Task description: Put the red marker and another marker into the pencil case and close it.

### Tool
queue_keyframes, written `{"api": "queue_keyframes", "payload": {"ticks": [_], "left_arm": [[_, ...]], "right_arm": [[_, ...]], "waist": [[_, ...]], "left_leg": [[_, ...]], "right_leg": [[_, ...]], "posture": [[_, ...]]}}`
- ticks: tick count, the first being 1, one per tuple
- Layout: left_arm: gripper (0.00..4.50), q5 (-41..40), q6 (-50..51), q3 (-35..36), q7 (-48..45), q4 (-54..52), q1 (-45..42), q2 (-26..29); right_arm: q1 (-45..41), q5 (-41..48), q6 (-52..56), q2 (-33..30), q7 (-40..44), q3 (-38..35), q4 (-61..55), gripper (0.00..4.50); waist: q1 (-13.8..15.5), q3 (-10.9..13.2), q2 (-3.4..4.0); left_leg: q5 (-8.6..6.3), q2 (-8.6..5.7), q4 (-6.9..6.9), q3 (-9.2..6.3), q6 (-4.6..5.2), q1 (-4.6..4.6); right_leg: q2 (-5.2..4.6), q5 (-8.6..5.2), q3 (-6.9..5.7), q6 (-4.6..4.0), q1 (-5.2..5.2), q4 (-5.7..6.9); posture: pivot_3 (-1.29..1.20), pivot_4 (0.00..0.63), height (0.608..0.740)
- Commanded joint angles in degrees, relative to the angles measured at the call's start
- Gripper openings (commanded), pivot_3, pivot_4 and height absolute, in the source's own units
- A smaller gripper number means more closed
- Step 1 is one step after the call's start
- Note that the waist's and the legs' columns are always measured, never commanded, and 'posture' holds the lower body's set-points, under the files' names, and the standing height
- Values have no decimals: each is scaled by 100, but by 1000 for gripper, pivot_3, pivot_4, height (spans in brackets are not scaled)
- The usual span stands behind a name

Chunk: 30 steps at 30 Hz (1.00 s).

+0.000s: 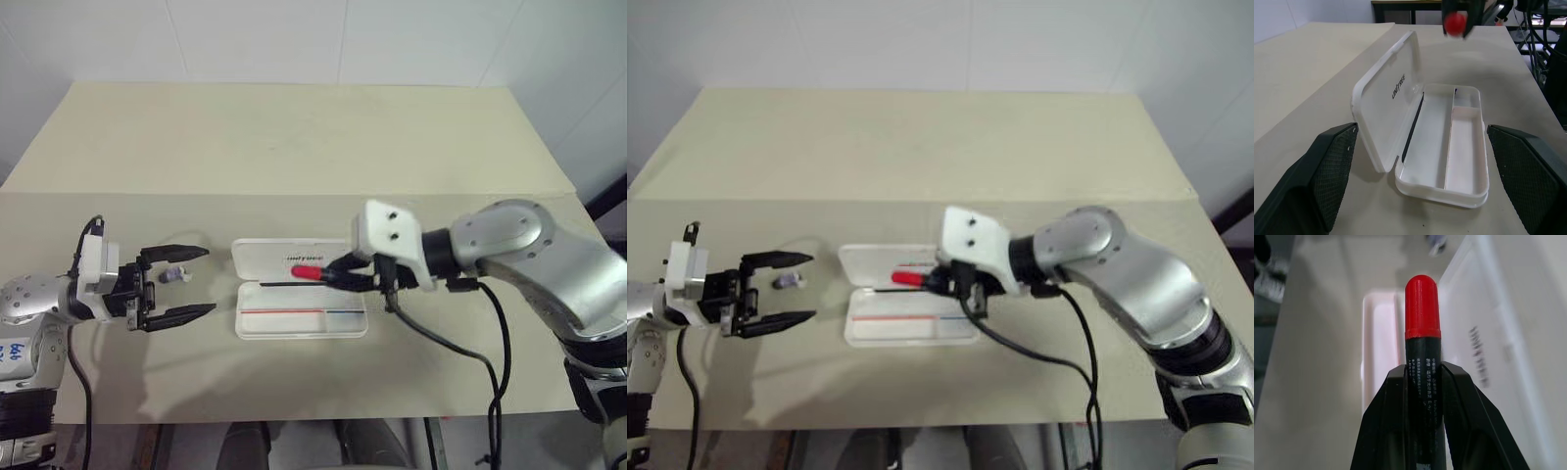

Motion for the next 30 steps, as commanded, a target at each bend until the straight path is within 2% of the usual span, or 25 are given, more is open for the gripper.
{"api": "queue_keyframes", "payload": {"ticks": [1,8,15,19,26,30], "left_arm": [[4500,-66,-21,135,91,-293,80,8],[4500,-129,26,253,224,-522,335,25],[4500,-161,61,393,320,-708,546,19],[4500,-178,72,428,372,-815,645,2],[4500,-190,86,470,406,-855,696,13],[4500,-173,93,458,416,-841,663,9]], "right_arm": [[-343,-400,17,403,-306,546,80,589],[-491,-901,-220,913,-447,1110,548,589],[-496,-1138,-401,1136,-325,1309,796,589],[-483,-1313,-459,1197,-333,1419,919,1894],[-408,-1219,-501,1172,-119,1187,852,4367],[-312,-1062,-440,1098,26,986,779,4443]], "waist": [[-32,0,0],[-37,-1,-2],[-58,-2,-4],[-64,-2,-4],[-102,-2,-4],[-116,-2,-4]], "left_leg": [[0,1,-1,0,0,0],[1,2,-3,-1,-2,-3],[1,2,-3,-3,-2,-1],[1,2,-5,-4,-2,-2],[1,2,-5,-4,-2,-2],[1,2,-7,-4,-2,-2]], "right_leg": [[2,0,1,0,-2,2],[-1,-1,-3,-2,-2,-1],[1,-1,-5,-3,-1,2],[1,-2,-5,-3,-2,0],[1,-2,-5,-3,-1,0],[1,-2,-5,-3,-1,-1]], "posture": [[0,150,740],[0,150,740],[0,150,740],[0,150,740],[0,150,740],[0,150,740]]}}
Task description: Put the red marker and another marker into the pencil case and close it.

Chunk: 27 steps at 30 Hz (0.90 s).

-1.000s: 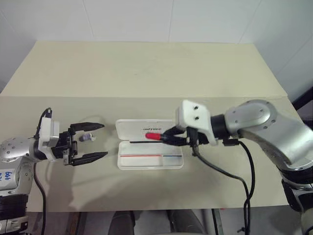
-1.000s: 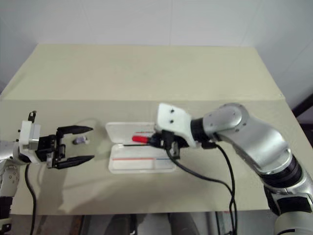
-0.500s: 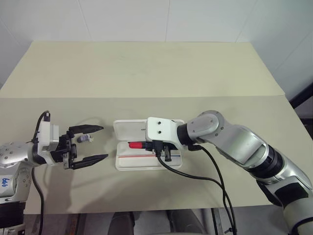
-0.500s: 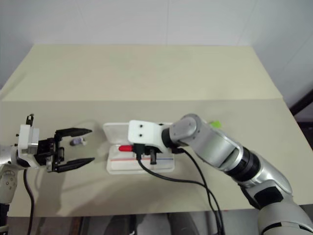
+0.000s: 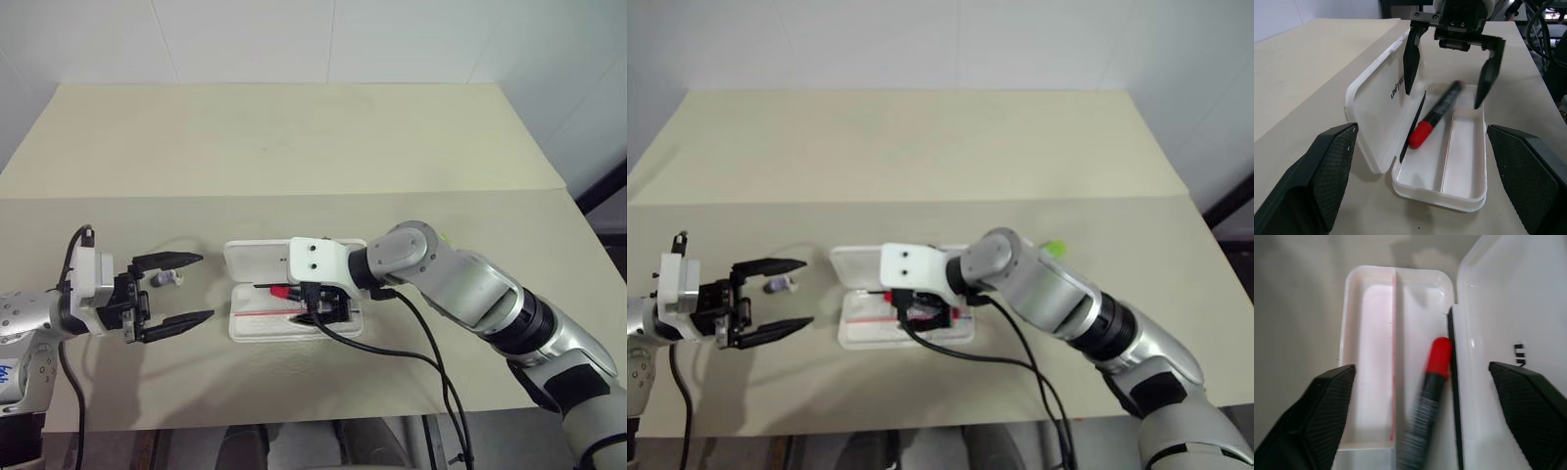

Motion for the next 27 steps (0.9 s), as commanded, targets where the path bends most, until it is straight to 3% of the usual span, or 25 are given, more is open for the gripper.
{"api": "queue_keyframes", "payload": {"ticks": [1,8,13,21,27], "left_arm": [[4500,-116,-5,105,23,-158,-9,10],[4500,-97,-12,54,38,-116,-95,-9],[4500,-101,-17,24,44,-115,-127,-37],[4500,-71,-39,-22,32,-46,-206,-58],[4500,-50,-51,-74,38,-2,-281,-84]], "right_arm": [[50,138,-32,-102,153,-308,-237,4443],[182,157,-149,-395,373,-397,-276,4443],[450,475,-226,-986,901,-718,-538,4443],[892,469,-1396,-2233,2030,-1302,-119,4443],[849,-41,-2362,-2582,2485,-1351,704,4443]], "waist": [[-4,0,0],[-9,0,0],[5,0,0],[-3,0,-1],[3,0,-1]], "left_leg": [[0,0,-1,0,0,0],[0,0,0,0,0,1],[0,-1,-2,0,0,-1],[0,-2,0,0,0,4],[0,-2,0,2,0,8]], "right_leg": [[0,0,0,0,0,0],[0,0,0,0,0,1],[-1,0,0,0,1,-6],[0,0,1,2,9,-10],[1,0,2,2,11,-9]], "posture": [[0,150,740],[0,150,740],[0,150,740],[0,150,740],[0,150,740]]}}
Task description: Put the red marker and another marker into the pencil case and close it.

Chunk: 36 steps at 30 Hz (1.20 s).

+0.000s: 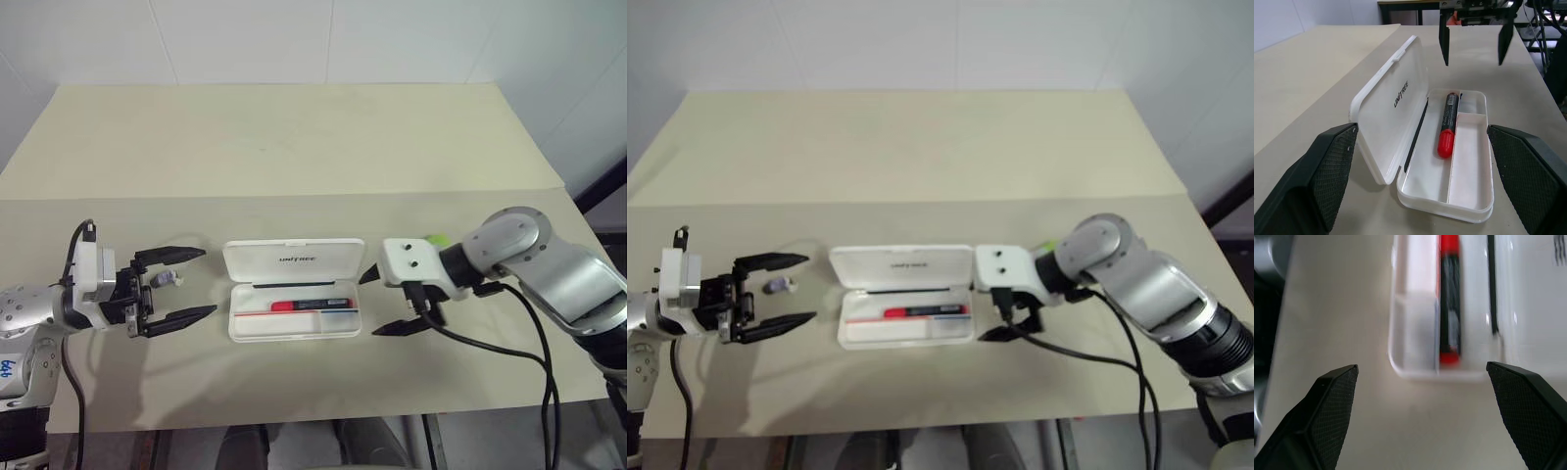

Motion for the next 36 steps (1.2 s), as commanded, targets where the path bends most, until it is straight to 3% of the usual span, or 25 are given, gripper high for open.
{"api": "queue_keyframes", "payload": {"ticks": [1,9,18,22,32,33,36], "left_arm": [[4500,-49,-54,8,12,-35,-57,-37],[4500,-86,-67,-22,-5,-51,-80,-105],[4500,-70,-88,124,61,-159,102,-111],[4500,-81,-103,186,144,-276,244,-133],[4500,-121,-87,338,350,-626,616,-175],[4500,-123,-88,339,365,-644,628,-177],[4500,-134,-94,338,387,-674,651,-180]], "right_arm": [[-128,-383,-606,-147,235,-200,440,4443],[-603,-1941,-2148,445,-126,158,2802,4443],[-1088,-2533,-3382,1159,304,263,4822,4443],[-1314,-2645,-3669,1411,610,293,5486,4443],[-1691,-3001,-3929,1770,673,240,6525,1286],[-1730,-3028,-3944,1797,623,226,6593,1093],[-1914,-3144,-4010,1901,260,146,6857,1096]], "waist": [[3,0,0],[-19,0,0],[-27,2,4],[-49,2,4],[-76,1,0],[-81,1,0],[-114,1,0]], "left_leg": [[0,0,0,0,0,0],[0,0,3,6,0,3],[1,1,5,11,-1,6],[1,2,16,6,-1,41],[0,-1,24,2,-1,129],[0,-1,26,2,0,132],[2,-3,33,2,3,135]], "right_leg": [[0,0,0,0,0,0],[-1,0,4,0,1,3],[-1,1,6,1,2,7],[0,2,4,3,48,7],[-5,-7,7,-30,160,-25],[-6,-6,7,-32,166,-29],[-8,-3,10,-44,177,-40]], "posture": [[0,150,740],[0,150,740],[0,150,740],[0,150,740],[0,150,740],[0,150,740],[0,150,740]]}}
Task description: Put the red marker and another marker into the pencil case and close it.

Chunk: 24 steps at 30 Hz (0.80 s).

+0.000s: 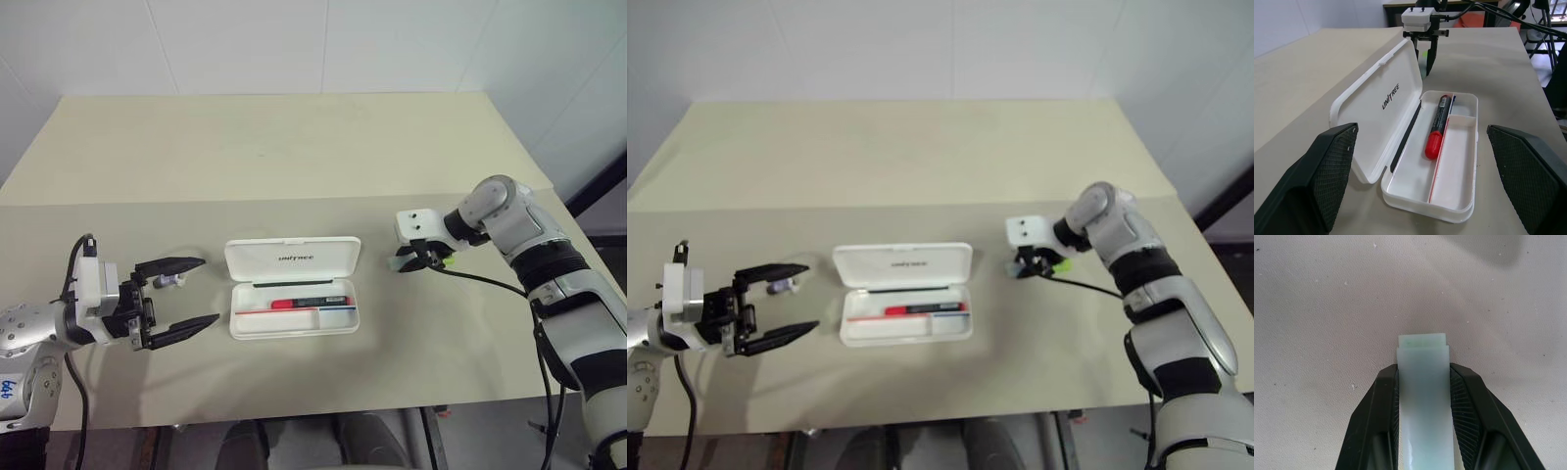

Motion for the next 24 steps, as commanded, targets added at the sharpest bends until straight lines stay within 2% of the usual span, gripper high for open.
{"api": "queue_keyframes", "payload": {"ticks": [1,8,11,15,24], "left_arm": [[4500,-133,-64,150,40,-204,19,-13],[4500,-138,-62,105,-14,-79,-103,8],[4500,-129,-56,73,-50,2,-182,21],[4500,-101,-56,16,-140,171,-342,30],[4500,-75,-122,-107,-446,568,-686,20]], "right_arm": [[-230,-294,-61,59,-634,-164,354,1096],[-555,-302,108,142,-1460,-549,348,1096],[-562,-247,288,115,-1644,-736,21,1096],[-534,-131,707,98,-1966,-1098,-655,1096],[-386,655,2341,171,-2017,-1942,-3089,1096]], "waist": [[-40,0,-1],[-104,2,3],[-98,2,3],[-88,5,8],[-66,8,14]], "left_leg": [[1,-1,1,0,2,0],[9,-12,-5,2,13,-6],[7,-12,-36,1,9,-10],[2,-3,-50,0,-2,-61],[-5,8,-44,-6,-14,-98]], "right_leg": [[-1,1,1,-3,2,-2],[-9,6,10,-8,-8,-5],[-8,27,5,50,-28,-3],[0,17,1,54,-98,18],[4,3,-16,46,-129,22]], "posture": [[0,150,740],[0,150,740],[0,150,740],[0,150,740],[0,150,740]]}}
